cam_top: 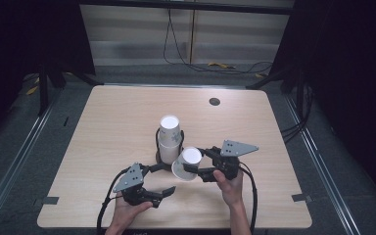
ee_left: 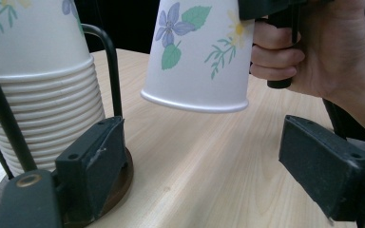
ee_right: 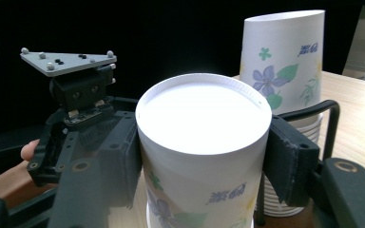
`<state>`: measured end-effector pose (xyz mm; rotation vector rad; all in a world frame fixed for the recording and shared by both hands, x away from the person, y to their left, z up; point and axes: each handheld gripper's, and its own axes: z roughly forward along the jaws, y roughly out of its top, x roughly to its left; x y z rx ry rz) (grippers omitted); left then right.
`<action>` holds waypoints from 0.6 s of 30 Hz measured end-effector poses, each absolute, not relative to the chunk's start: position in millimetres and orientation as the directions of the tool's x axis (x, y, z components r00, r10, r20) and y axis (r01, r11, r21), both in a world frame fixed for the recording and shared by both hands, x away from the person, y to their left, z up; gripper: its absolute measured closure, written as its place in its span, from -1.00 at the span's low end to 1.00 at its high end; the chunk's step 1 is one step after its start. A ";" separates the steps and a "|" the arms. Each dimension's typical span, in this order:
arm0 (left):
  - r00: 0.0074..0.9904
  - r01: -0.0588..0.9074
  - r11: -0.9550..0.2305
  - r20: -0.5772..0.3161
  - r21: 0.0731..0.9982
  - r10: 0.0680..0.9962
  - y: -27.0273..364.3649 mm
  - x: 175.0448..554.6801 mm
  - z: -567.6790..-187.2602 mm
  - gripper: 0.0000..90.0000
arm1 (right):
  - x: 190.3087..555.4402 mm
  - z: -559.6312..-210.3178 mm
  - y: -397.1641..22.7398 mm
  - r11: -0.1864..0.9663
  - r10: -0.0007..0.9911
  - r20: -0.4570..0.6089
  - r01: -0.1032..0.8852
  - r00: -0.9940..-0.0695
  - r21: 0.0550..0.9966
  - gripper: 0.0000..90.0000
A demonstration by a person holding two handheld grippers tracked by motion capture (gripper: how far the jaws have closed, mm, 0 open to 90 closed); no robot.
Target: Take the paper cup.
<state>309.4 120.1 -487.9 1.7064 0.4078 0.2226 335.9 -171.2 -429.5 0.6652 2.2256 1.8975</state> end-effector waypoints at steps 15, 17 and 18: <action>0.930 0.140 -0.142 -0.081 0.980 0.360 116.9 309.5 -487.1 -0.66 | 330.9 -445.9 -159.1 0.117 0.378 0.201 0.262 -0.904 0.958 -0.18; 0.928 0.145 -0.141 -0.085 0.979 0.363 116.9 309.9 -487.4 -0.66 | 330.8 -447.8 -158.1 0.117 0.372 0.205 0.264 -0.905 0.957 -0.18; 0.928 0.145 -0.140 -0.086 0.979 0.361 116.8 310.1 -487.4 -0.66 | 330.6 -448.3 -157.4 0.117 0.369 0.206 0.266 -0.906 0.957 -0.18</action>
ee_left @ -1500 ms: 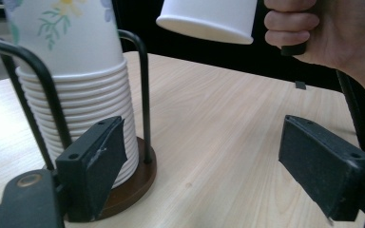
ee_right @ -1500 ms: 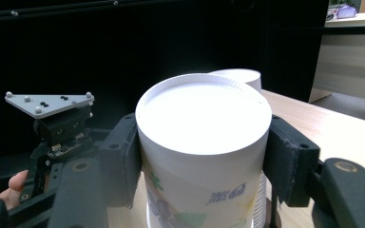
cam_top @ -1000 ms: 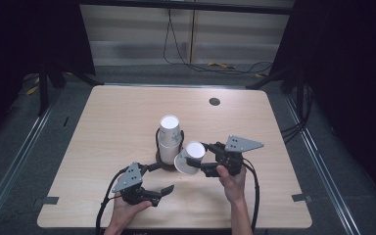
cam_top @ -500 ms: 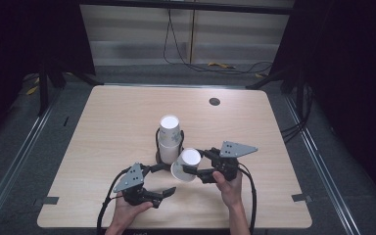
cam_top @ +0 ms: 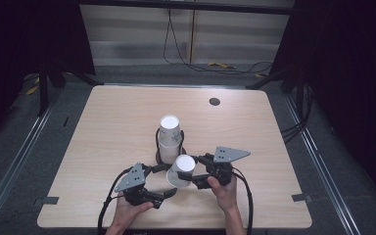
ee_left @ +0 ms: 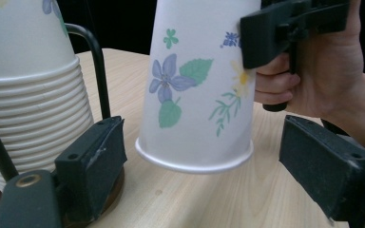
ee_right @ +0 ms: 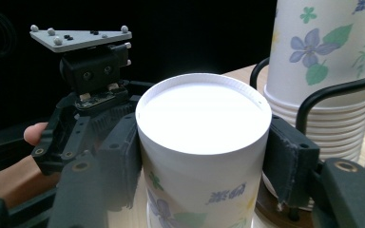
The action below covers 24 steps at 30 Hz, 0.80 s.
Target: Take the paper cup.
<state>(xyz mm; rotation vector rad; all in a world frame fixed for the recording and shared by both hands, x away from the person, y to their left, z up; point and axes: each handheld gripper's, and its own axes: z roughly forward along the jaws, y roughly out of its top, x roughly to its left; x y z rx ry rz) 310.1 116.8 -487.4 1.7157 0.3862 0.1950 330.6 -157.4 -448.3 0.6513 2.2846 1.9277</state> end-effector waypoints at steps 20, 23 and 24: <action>0.938 0.144 -0.137 -0.091 0.980 0.333 109.1 312.8 -493.0 -0.60 | 327.1 -455.8 -141.0 0.113 0.296 0.228 0.271 -0.928 0.956 -0.18; 0.941 0.147 -0.138 -0.095 0.979 0.325 108.5 313.4 -495.0 -0.56 | 326.8 -456.4 -138.7 0.107 0.285 0.230 0.270 -0.930 0.957 -0.18; 0.940 0.150 -0.129 -0.101 0.980 0.325 107.8 313.3 -496.2 -0.54 | 326.8 -456.6 -138.2 0.106 0.283 0.231 0.269 -0.931 0.957 -0.18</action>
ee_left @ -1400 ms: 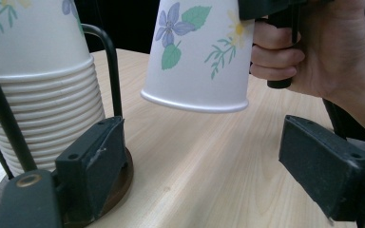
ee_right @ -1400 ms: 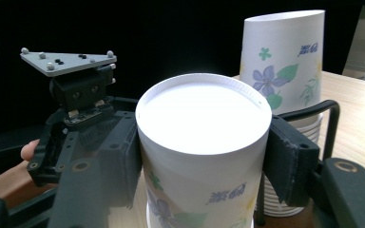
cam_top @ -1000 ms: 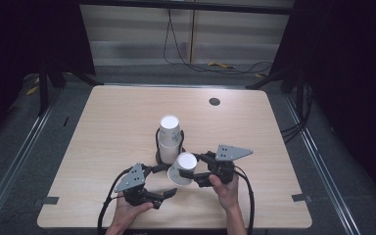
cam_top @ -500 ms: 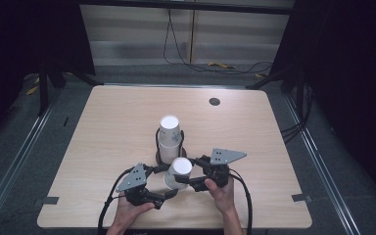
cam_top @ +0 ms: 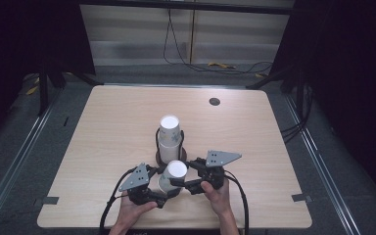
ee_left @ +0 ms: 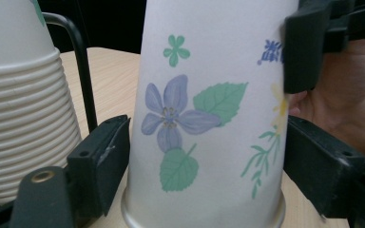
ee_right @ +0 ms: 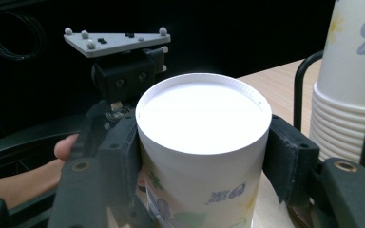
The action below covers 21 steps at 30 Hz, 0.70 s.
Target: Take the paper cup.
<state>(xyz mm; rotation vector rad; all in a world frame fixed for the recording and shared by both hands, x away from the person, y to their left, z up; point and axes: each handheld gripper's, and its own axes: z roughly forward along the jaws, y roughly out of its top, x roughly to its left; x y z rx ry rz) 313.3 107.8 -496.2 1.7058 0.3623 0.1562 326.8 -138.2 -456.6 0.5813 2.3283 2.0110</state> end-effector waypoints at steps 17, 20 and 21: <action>0.945 0.145 -0.123 -0.100 0.982 0.311 109.6 313.2 -497.6 -0.36 | 326.9 -457.4 -138.0 0.094 0.272 0.237 0.271 -0.933 0.958 -0.26; 0.945 0.142 -0.126 -0.096 0.982 0.312 110.0 313.1 -497.3 -0.35 | 326.8 -457.2 -137.3 0.099 0.275 0.233 0.269 -0.933 0.958 -0.29; 0.946 0.142 -0.127 -0.096 0.982 0.311 110.1 313.0 -497.2 -0.35 | 326.7 -457.2 -136.9 0.102 0.277 0.233 0.270 -0.932 0.958 -0.31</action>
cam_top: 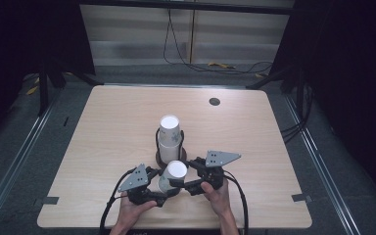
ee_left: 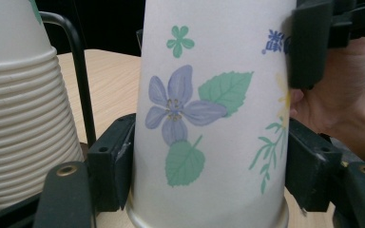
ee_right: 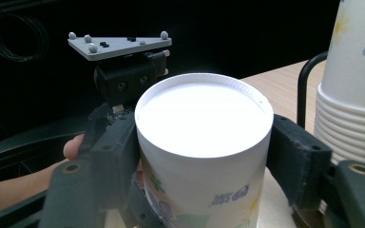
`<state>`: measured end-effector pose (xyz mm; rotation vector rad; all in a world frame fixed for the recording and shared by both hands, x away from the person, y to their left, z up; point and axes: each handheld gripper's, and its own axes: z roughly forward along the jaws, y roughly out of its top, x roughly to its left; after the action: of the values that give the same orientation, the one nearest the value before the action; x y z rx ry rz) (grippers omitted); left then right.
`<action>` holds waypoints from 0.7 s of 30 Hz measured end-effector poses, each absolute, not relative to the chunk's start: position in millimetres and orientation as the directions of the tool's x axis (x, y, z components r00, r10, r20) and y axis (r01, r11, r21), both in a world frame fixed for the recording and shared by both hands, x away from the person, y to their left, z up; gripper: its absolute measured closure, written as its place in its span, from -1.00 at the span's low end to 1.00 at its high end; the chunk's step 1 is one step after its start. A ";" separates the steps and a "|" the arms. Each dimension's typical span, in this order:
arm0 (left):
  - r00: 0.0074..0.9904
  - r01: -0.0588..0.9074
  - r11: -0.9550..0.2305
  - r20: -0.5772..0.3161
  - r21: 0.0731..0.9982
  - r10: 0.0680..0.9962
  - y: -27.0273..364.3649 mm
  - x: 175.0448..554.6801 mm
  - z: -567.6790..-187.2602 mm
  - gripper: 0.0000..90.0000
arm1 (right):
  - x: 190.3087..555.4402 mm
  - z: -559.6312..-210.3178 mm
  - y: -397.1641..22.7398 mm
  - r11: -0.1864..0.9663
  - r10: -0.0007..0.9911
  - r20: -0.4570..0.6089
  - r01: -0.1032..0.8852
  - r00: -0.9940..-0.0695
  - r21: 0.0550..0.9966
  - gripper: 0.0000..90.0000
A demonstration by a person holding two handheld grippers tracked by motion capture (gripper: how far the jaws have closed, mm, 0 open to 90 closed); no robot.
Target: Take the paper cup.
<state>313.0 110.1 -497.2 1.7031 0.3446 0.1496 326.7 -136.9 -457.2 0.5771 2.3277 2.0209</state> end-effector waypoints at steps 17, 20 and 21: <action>0.940 0.151 -0.173 -0.087 0.973 0.329 115.4 314.2 -495.2 -0.35 | 324.3 -455.4 -140.2 0.085 0.351 0.207 0.252 -0.913 0.964 -0.56; 0.940 0.153 -0.173 -0.089 0.973 0.329 117.4 314.9 -494.4 -0.35 | 324.1 -455.8 -142.5 0.079 0.354 0.208 0.251 -0.912 0.965 -0.60; 0.940 0.153 -0.172 -0.090 0.973 0.330 118.0 315.1 -494.1 -0.35 | 324.0 -455.9 -143.5 0.077 0.353 0.204 0.246 -0.913 0.966 -0.62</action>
<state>315.1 118.0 -494.1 1.7498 0.3640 0.1629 324.0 -143.5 -455.9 0.6258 2.2426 1.9836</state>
